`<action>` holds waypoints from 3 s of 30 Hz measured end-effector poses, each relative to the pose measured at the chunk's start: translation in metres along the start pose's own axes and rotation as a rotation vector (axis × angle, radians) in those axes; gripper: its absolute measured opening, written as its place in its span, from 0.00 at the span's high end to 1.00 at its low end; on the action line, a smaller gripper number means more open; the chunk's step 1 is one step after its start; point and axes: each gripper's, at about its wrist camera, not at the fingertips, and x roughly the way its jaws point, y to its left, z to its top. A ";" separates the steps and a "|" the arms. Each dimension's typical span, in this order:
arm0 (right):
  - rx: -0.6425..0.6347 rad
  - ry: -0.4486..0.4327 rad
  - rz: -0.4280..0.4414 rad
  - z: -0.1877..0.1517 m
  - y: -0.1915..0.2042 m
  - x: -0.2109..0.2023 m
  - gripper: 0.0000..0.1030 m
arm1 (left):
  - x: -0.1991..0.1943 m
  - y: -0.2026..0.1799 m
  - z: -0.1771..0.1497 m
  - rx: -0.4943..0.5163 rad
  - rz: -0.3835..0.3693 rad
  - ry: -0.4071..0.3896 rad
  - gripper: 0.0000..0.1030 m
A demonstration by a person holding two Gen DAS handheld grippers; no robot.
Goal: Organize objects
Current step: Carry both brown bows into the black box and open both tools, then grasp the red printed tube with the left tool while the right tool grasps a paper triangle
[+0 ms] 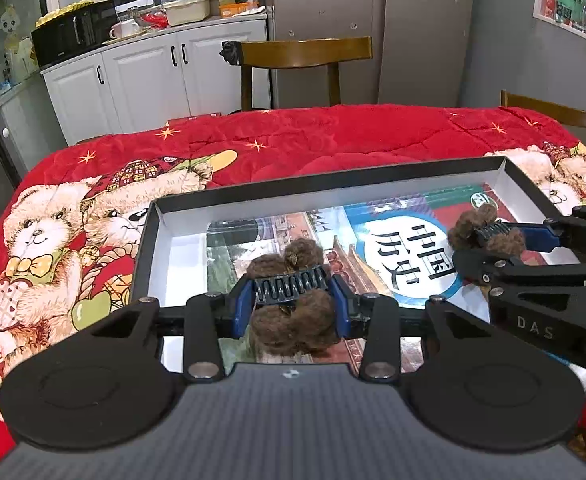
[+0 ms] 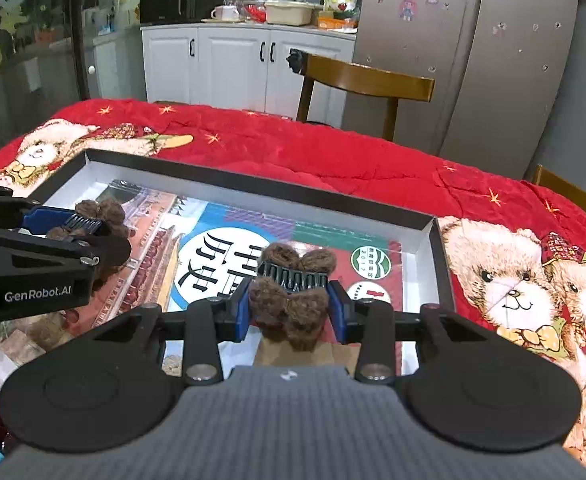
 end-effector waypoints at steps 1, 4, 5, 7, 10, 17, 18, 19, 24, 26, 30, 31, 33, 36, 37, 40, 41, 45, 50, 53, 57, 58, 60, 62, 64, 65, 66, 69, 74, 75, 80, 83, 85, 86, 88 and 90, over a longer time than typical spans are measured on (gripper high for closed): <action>-0.001 0.007 0.004 0.000 0.001 0.002 0.58 | 0.002 0.000 0.000 -0.002 0.000 0.004 0.55; -0.005 0.011 0.008 -0.001 0.003 0.004 0.56 | 0.006 0.001 0.000 -0.007 -0.005 0.016 0.55; -0.006 0.010 0.008 -0.001 0.003 0.004 0.55 | 0.007 0.001 -0.001 -0.007 -0.004 0.017 0.55; -0.002 0.010 0.012 -0.001 0.003 0.004 0.52 | 0.007 0.001 -0.001 -0.005 -0.003 0.017 0.55; 0.000 0.009 0.010 0.000 0.003 0.005 0.41 | 0.007 0.000 -0.001 0.006 0.001 0.018 0.55; 0.016 -0.005 0.004 0.002 0.002 0.003 0.24 | 0.003 0.001 -0.001 -0.012 0.003 0.009 0.32; 0.016 -0.007 0.003 0.001 0.002 0.002 0.23 | 0.001 0.000 -0.001 -0.010 0.016 0.000 0.30; 0.017 -0.006 0.005 0.001 0.001 0.002 0.23 | 0.000 0.000 -0.001 -0.005 0.024 -0.006 0.29; 0.026 -0.011 0.006 -0.001 0.000 -0.003 0.23 | -0.008 0.003 0.000 -0.012 0.028 -0.020 0.21; 0.029 -0.017 0.006 -0.002 -0.001 -0.008 0.23 | -0.013 0.003 0.000 -0.013 0.033 -0.032 0.20; 0.031 -0.031 0.002 -0.002 -0.001 -0.019 0.23 | -0.025 0.002 0.001 -0.009 0.047 -0.045 0.19; 0.029 -0.036 0.003 -0.003 -0.001 -0.024 0.23 | -0.030 0.002 0.001 -0.005 0.048 -0.051 0.19; 0.025 -0.047 0.005 -0.003 -0.001 -0.033 0.23 | -0.039 0.001 0.000 0.004 0.052 -0.063 0.19; 0.010 -0.059 0.008 -0.006 0.000 -0.048 0.23 | -0.056 0.000 -0.003 0.028 0.059 -0.083 0.19; 0.005 -0.062 0.008 -0.007 -0.001 -0.052 0.23 | -0.061 0.000 -0.004 0.035 0.065 -0.087 0.19; -0.004 -0.066 0.006 -0.013 -0.001 -0.067 0.23 | -0.078 0.002 -0.010 0.044 0.082 -0.099 0.19; -0.007 -0.060 0.000 -0.015 -0.001 -0.072 0.23 | -0.084 0.005 -0.012 0.042 0.084 -0.100 0.18; -0.009 -0.044 -0.018 -0.026 -0.002 -0.092 0.23 | -0.106 0.013 -0.026 0.041 0.082 -0.114 0.16; -0.022 -0.039 -0.023 -0.039 -0.002 -0.118 0.23 | -0.138 0.020 -0.044 0.048 0.100 -0.150 0.08; -0.034 -0.035 -0.021 -0.046 0.001 -0.134 0.22 | -0.156 0.024 -0.056 0.045 0.092 -0.160 0.07; -0.072 -0.049 -0.006 -0.059 0.008 -0.160 0.20 | -0.177 0.027 -0.075 0.055 0.081 -0.159 0.05; -0.079 -0.054 0.000 -0.063 0.010 -0.165 0.20 | -0.182 0.028 -0.081 0.056 0.075 -0.161 0.05; -0.085 -0.062 0.016 -0.072 0.013 -0.176 0.20 | -0.188 0.027 -0.090 0.057 0.069 -0.159 0.05; -0.084 -0.069 0.038 -0.080 0.017 -0.185 0.20 | -0.192 0.027 -0.100 0.051 0.058 -0.150 0.05; -0.077 -0.079 0.056 -0.087 0.019 -0.192 0.20 | -0.195 0.026 -0.109 0.045 0.041 -0.139 0.05; -0.076 -0.085 0.067 -0.091 0.021 -0.196 0.20 | -0.196 0.025 -0.114 0.046 0.032 -0.135 0.05; -0.078 -0.090 0.073 -0.095 0.023 -0.200 0.20 | -0.198 0.023 -0.119 0.050 0.024 -0.130 0.05; -0.109 -0.107 0.060 -0.108 0.031 -0.209 0.20 | -0.201 0.015 -0.136 0.088 0.004 -0.118 0.04; -0.126 -0.132 0.058 -0.129 0.040 -0.218 0.20 | -0.211 0.000 -0.169 0.174 -0.013 -0.114 0.04; -0.121 -0.133 0.067 -0.133 0.041 -0.219 0.20 | -0.212 -0.002 -0.173 0.179 -0.018 -0.109 0.04; -0.138 -0.150 0.085 -0.150 0.047 -0.218 0.20 | -0.213 -0.008 -0.193 0.182 -0.061 -0.081 0.04; -0.146 -0.149 0.095 -0.155 0.051 -0.215 0.20 | -0.206 -0.012 -0.201 0.183 -0.074 -0.056 0.04; -0.153 -0.155 0.086 -0.159 0.055 -0.213 0.20 | -0.201 -0.015 -0.203 0.187 -0.092 -0.043 0.04; -0.156 -0.160 0.079 -0.161 0.057 -0.211 0.20 | -0.198 -0.017 -0.205 0.187 -0.103 -0.035 0.04; -0.156 -0.165 0.074 -0.163 0.059 -0.210 0.20 | -0.195 -0.019 -0.207 0.193 -0.122 -0.026 0.04; -0.151 -0.165 0.077 -0.166 0.060 -0.207 0.20 | -0.194 -0.023 -0.207 0.202 -0.133 -0.029 0.04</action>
